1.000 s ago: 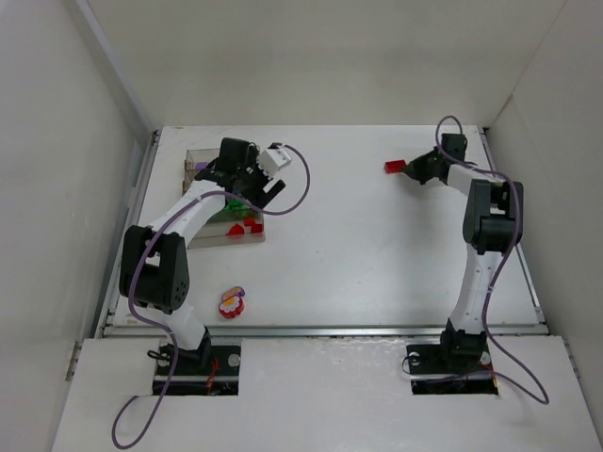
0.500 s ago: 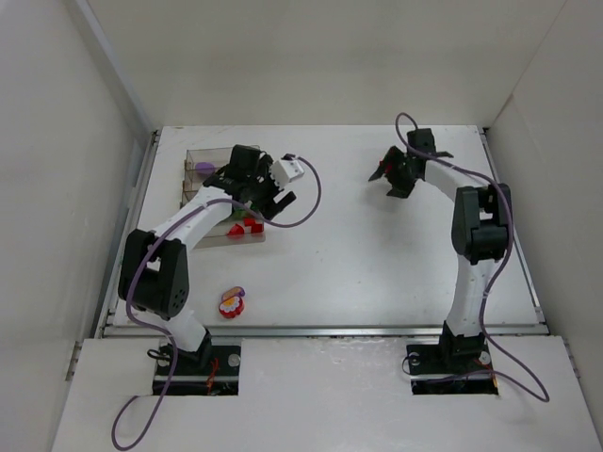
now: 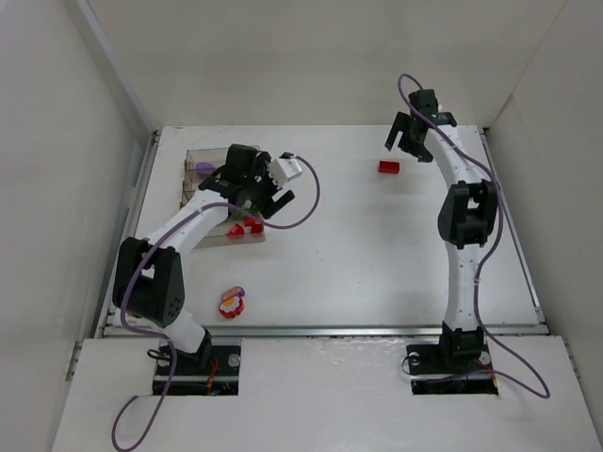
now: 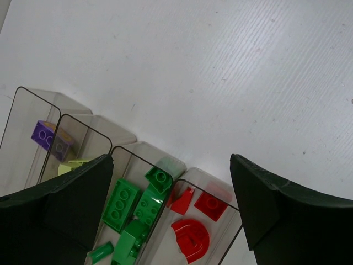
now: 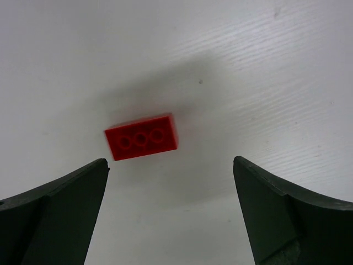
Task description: Sort the legos into containers by color
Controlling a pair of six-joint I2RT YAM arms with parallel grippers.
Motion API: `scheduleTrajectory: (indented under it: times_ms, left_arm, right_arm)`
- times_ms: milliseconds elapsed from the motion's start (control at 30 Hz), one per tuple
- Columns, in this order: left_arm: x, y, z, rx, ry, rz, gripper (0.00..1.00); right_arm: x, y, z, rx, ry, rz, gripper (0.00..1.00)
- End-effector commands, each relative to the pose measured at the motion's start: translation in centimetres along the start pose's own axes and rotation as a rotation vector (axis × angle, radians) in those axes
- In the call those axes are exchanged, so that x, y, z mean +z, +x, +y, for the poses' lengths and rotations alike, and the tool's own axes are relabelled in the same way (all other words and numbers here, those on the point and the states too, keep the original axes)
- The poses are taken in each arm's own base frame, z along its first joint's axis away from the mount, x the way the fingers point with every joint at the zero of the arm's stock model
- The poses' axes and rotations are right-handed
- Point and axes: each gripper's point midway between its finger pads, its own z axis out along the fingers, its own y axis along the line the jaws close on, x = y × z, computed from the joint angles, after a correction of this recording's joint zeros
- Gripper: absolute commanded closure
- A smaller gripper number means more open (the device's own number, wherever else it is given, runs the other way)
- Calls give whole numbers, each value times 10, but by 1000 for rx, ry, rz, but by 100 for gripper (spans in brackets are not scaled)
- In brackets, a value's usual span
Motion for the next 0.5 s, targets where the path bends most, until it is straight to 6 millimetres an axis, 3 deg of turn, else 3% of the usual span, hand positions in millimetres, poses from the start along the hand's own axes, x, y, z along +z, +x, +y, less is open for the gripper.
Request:
scheduleTrajectory:
  times_ms: [0, 167, 467]
  left_arm:
    - [-15, -14, 3, 34, -32, -46, 15]
    - [-15, -12, 1, 34, -32, -46, 15]
    - [-22, -15, -1, 41, -37, -67, 15]
  right_arm:
    - [9, 12, -19, -142, 88, 41, 0]
    - [23, 12, 3, -219, -42, 26, 0]
    - [50, 25, 24, -166, -140, 51, 0]
